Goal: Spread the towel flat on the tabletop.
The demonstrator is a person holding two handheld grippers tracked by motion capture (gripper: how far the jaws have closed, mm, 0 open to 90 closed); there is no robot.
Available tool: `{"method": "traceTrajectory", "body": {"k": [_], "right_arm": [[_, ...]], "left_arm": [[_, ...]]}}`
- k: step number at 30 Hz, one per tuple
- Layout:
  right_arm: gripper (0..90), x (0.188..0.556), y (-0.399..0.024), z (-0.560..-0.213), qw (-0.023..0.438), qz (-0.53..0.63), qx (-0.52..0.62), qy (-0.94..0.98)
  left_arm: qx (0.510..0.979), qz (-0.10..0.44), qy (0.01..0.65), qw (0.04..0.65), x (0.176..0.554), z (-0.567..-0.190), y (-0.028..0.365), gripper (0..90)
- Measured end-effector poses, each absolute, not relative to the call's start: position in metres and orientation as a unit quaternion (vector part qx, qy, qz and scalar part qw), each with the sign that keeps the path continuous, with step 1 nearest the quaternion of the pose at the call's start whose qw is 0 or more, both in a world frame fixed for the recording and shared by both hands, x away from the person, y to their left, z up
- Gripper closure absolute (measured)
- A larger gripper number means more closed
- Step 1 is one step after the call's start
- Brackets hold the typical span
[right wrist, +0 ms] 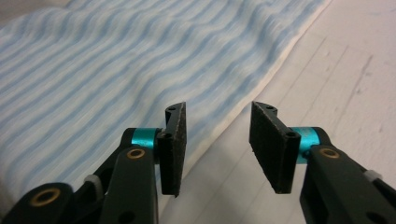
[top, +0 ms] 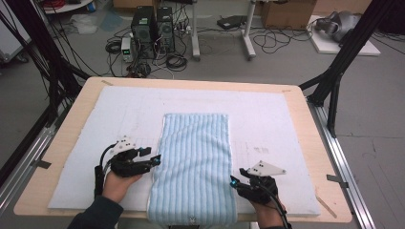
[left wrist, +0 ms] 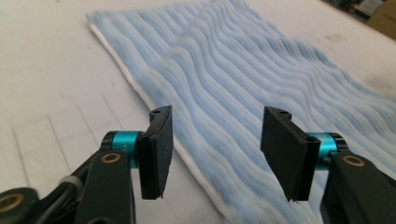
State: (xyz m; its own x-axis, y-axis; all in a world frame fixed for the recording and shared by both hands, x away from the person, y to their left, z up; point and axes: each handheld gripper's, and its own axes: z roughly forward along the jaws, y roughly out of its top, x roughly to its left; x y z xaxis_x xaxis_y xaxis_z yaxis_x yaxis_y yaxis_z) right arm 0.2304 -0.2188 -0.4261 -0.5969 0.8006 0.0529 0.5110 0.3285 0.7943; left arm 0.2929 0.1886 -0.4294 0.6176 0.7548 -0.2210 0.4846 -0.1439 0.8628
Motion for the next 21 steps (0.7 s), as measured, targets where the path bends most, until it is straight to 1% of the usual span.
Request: {"method": "traceTrajectory", "body": {"k": [2,4,6,7,11,14,16,18,19,21], "right_arm": [[50.9,0.235,-0.219,-0.425,0.18,0.408,0.412,0.794],[49.1,0.251,-0.217,-0.419,0.184,0.411,0.41,0.793],[49.2,0.254,-0.217,-0.418,0.185,0.411,0.408,0.794],[49.0,0.262,-0.215,-0.414,0.187,0.412,0.404,0.795],[48.1,0.272,-0.213,-0.412,0.187,0.411,0.398,0.798],[47.6,0.276,-0.214,-0.411,0.186,0.412,0.399,0.798],[46.6,0.279,-0.215,-0.412,0.187,0.412,0.398,0.798],[45.5,0.281,-0.216,-0.412,0.184,0.412,0.402,0.797],[44.9,0.282,-0.216,-0.413,0.184,0.412,0.401,0.797],[44.8,0.283,-0.216,-0.414,0.184,0.41,0.401,0.798]], "left_arm": [[0.748,0.141,0.414,0.499,0.306,-0.427,0.189,42.0],[0.748,0.14,0.414,0.499,0.317,-0.424,0.19,41.1],[0.747,0.145,0.41,0.502,0.327,-0.42,0.19,41.1],[0.748,0.147,0.409,0.502,0.335,-0.416,0.19,41.2],[0.755,0.156,0.408,0.488,0.359,-0.411,0.185,42.3],[0.751,0.154,0.421,0.485,0.381,-0.413,0.182,42.9],[0.744,0.155,0.43,0.487,0.389,-0.418,0.181,43.6],[0.75,0.155,0.432,0.477,0.394,-0.427,0.177,43.8],[0.751,0.153,0.432,0.475,0.396,-0.43,0.176,44.6],[0.742,0.172,0.438,0.478,0.4,-0.433,0.175,49.5]]}}
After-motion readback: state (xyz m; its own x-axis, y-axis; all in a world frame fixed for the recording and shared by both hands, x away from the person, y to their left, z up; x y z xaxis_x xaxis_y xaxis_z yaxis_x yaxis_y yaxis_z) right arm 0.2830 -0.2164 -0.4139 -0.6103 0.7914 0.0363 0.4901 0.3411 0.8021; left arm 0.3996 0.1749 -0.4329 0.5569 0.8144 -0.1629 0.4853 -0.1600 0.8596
